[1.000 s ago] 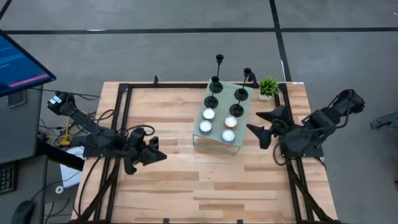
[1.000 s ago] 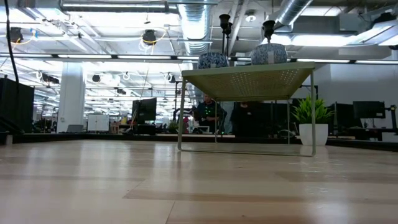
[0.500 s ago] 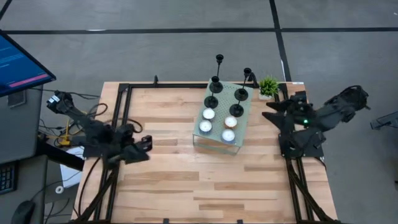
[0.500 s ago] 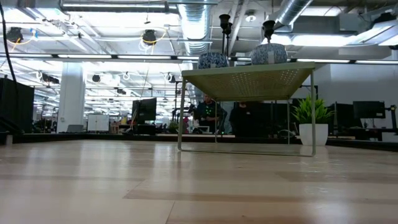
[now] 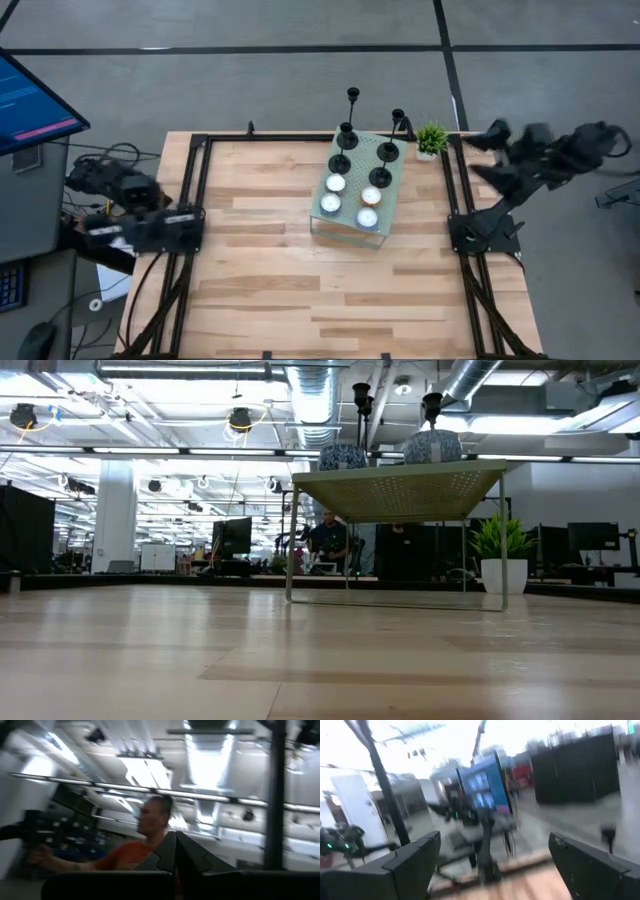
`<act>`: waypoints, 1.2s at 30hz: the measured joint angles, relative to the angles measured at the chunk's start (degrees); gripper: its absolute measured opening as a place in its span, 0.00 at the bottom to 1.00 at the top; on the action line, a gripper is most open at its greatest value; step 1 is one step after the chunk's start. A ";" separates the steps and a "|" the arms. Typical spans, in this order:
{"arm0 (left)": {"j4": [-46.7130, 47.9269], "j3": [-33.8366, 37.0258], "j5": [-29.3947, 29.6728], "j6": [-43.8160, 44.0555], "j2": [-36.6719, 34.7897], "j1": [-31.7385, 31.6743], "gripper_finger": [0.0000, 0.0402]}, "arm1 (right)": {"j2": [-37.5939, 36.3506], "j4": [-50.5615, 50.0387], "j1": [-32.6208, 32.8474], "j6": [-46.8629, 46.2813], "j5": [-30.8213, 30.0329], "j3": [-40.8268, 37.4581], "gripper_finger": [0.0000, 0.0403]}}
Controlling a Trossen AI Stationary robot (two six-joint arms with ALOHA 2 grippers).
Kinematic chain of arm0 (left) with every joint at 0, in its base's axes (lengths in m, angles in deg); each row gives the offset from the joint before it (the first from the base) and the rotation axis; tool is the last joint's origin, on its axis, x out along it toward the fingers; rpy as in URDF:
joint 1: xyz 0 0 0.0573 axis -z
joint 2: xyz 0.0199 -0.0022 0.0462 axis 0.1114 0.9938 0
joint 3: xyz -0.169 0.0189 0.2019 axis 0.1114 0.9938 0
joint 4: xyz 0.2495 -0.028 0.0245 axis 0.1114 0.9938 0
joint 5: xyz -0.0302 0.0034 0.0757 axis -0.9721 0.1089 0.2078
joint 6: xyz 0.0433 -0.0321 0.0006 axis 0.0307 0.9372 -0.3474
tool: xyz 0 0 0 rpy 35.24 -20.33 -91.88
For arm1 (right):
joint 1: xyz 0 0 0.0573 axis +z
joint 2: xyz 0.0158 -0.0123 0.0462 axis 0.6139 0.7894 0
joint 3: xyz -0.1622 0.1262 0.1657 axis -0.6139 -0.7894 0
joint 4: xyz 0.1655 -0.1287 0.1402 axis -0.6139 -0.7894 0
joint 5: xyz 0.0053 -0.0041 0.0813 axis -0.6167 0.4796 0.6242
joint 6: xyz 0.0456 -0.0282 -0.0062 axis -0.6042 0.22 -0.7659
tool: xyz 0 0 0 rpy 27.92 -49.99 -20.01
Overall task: Pick & Place candle stick holders
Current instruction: Return to Home Position
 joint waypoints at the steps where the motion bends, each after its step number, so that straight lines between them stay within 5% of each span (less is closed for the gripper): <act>1: -0.04 -0.64 -2.96 0.94 -0.12 -1.11 0.02 | -1.17 2.00 0.00 3.52 1.16 0.04 0.90; 10: 0.27 -2.09 -20.84 6.94 0.27 -8.02 0.02 | -14.74 4.34 -0.07 12.52 4.87 -4.43 0.90; 19: -0.09 0.75 -32.85 -0.47 0.93 -8.73 0.02 | -29.18 10.68 -0.11 12.33 4.11 -24.17 0.90; 26: 0.37 7.89 -34.70 0.25 -6.51 -15.16 0.02 | -31.19 19.72 -1.68 13.40 1.06 -32.88 0.90; 36: 7.47 8.69 -28.25 7.65 -25.00 -27.60 0.02 | -31.19 25.20 -3.61 9.20 3.32 -42.99 0.90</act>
